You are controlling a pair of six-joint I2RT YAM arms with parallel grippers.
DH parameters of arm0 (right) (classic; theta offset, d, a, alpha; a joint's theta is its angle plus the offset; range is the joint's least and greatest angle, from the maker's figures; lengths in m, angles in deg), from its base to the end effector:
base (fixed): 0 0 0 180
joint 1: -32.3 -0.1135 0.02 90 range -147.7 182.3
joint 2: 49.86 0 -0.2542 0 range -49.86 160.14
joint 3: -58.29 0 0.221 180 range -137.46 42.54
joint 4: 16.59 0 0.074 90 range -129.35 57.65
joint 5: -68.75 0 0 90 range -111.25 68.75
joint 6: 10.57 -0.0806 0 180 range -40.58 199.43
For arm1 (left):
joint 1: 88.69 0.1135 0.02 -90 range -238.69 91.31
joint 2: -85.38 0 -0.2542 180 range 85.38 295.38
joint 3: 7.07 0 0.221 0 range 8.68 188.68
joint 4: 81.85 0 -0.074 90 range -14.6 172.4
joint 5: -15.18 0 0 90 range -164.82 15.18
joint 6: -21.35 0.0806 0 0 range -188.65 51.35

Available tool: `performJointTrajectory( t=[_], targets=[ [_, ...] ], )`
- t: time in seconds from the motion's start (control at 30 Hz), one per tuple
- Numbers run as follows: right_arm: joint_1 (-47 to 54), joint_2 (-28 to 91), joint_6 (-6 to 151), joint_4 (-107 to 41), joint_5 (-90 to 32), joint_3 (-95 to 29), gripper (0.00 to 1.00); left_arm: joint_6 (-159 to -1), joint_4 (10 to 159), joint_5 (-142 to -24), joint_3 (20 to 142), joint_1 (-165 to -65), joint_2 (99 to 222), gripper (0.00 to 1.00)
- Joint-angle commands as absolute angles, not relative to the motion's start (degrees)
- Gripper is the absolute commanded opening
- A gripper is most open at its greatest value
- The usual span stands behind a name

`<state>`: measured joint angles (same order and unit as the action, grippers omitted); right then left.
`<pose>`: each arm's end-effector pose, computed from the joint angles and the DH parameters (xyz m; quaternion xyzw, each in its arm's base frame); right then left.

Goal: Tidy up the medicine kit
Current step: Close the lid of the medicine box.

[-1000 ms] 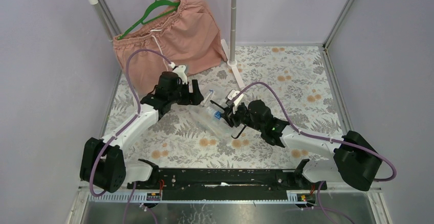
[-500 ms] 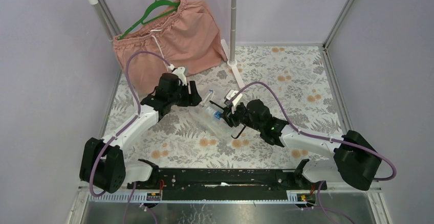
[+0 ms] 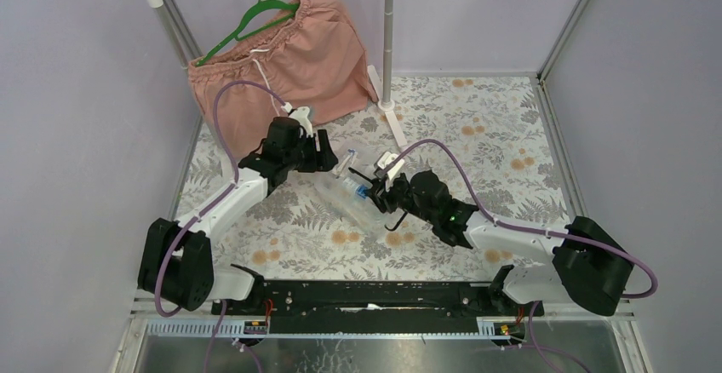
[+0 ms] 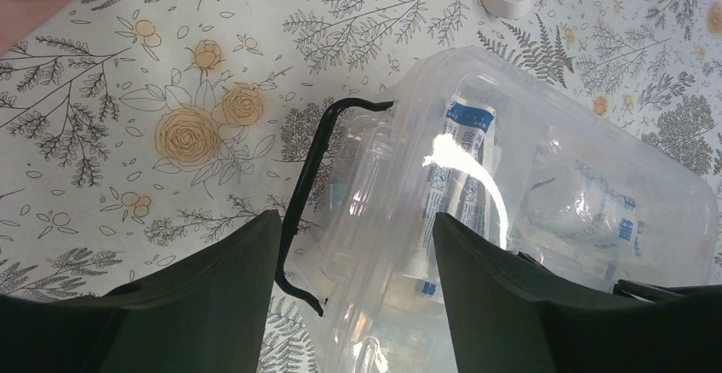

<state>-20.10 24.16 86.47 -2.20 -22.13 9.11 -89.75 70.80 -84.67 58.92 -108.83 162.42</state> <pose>0.1836 0.2405 0.2370 -0.3853 0.6650 0.2521 0.5880 0.2770 -0.1163 0.2236 0.0298 0.8973 -0.2251 0.3786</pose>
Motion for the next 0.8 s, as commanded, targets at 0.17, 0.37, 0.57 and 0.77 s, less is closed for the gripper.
performJointTrajectory(
  t=[0.17, 0.37, 0.57, 0.77],
  targets=[
    [-21.31, 19.83, 81.38, -15.19, -18.25, 9.95, 0.54, -87.09, 60.92, -81.83, 59.03, -108.47, 162.21, 0.75],
    [-21.27, 18.06, 79.78, -14.56, -17.56, 4.94, 0.58, -87.06, 60.97, -84.63, 64.28, -108.47, 161.95, 0.81],
    [-21.31, 15.52, 76.77, -14.45, -15.43, 3.01, 0.61, -87.19, 60.5, -84.11, 67.3, -108.47, 160.68, 0.9],
    [-21.29, 8.62, 71.97, -13.34, -9.4, 5.36, 0.62, -88.12, 62.07, -83.11, 67.55, -108.32, 157.8, 0.95]
  ],
)
